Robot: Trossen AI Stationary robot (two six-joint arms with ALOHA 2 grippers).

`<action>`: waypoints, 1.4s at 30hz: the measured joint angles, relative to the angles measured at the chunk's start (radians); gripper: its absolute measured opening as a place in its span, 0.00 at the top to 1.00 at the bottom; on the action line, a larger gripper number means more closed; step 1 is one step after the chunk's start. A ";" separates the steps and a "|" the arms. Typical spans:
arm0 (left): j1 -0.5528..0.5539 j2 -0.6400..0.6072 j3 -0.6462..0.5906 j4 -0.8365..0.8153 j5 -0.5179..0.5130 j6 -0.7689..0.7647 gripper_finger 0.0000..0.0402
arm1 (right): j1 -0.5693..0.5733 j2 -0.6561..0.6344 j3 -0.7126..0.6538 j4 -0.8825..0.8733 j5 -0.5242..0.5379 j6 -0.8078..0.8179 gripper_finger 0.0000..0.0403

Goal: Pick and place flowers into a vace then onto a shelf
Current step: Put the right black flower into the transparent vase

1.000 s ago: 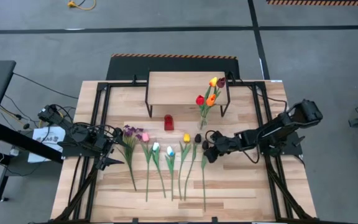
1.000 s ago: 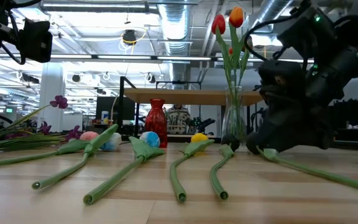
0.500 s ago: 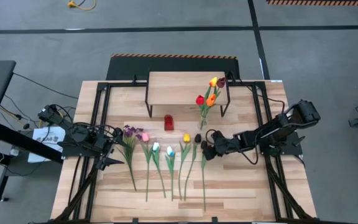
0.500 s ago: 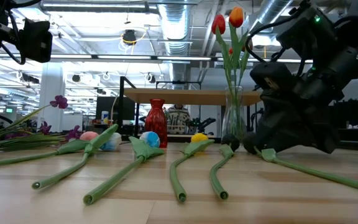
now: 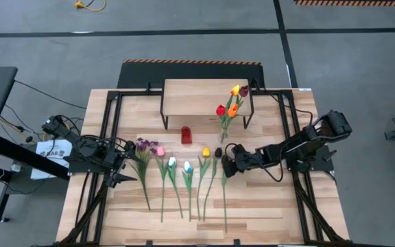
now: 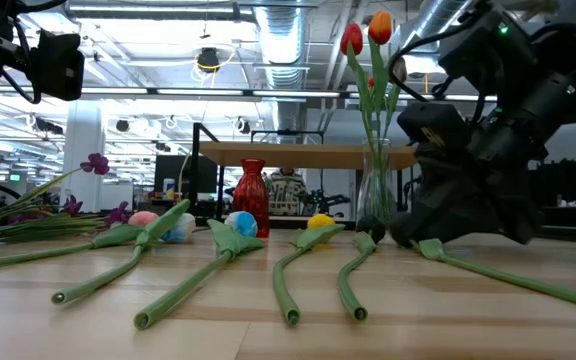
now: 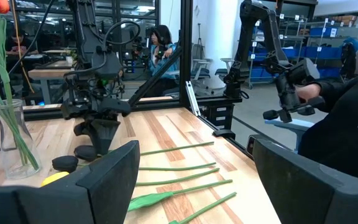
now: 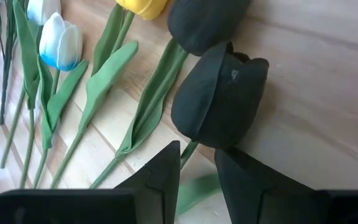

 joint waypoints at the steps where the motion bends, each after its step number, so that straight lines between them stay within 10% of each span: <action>1: 0.000 0.000 0.000 0.000 0.000 0.000 0.25 | -0.001 0.000 0.002 0.000 0.001 -0.005 0.76; 31: 0.000 0.000 0.000 0.000 0.000 0.000 0.25 | -0.006 0.110 0.089 -0.026 0.001 0.013 0.76; 42: 0.000 0.000 0.000 0.000 0.000 0.000 0.25 | -0.006 0.111 0.087 -0.038 -0.021 0.013 0.98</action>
